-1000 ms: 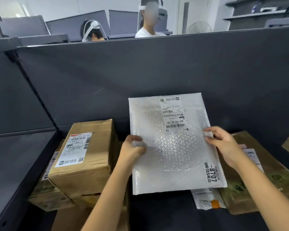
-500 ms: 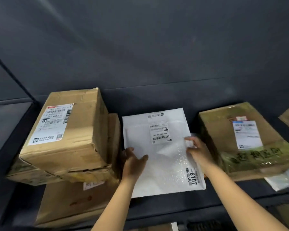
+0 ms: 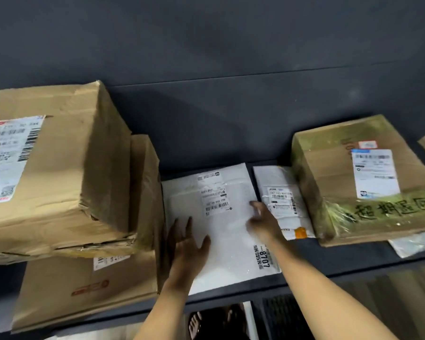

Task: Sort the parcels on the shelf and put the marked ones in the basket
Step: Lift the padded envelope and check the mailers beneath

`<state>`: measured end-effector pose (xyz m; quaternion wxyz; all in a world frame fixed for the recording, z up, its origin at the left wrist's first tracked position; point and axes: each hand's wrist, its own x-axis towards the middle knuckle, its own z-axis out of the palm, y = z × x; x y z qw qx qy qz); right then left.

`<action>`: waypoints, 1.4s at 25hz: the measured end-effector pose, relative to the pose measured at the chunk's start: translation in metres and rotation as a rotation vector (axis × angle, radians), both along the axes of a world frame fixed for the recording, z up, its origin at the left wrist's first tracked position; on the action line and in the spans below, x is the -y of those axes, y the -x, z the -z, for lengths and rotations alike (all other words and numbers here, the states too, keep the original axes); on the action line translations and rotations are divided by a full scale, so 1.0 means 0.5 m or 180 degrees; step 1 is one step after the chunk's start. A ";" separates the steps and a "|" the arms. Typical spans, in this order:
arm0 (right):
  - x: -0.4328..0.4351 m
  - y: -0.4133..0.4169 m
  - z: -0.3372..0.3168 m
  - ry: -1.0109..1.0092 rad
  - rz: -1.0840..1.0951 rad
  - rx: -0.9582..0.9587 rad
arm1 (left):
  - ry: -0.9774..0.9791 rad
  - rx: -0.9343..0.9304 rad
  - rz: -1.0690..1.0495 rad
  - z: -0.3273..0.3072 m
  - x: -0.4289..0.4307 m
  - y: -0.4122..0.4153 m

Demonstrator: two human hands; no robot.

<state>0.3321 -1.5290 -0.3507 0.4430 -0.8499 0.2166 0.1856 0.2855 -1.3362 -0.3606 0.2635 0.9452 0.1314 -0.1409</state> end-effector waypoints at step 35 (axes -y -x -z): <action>0.109 0.008 -0.008 -0.1505 0.1390 -0.0743 | 0.0316 -0.0617 0.0131 -0.028 0.019 -0.027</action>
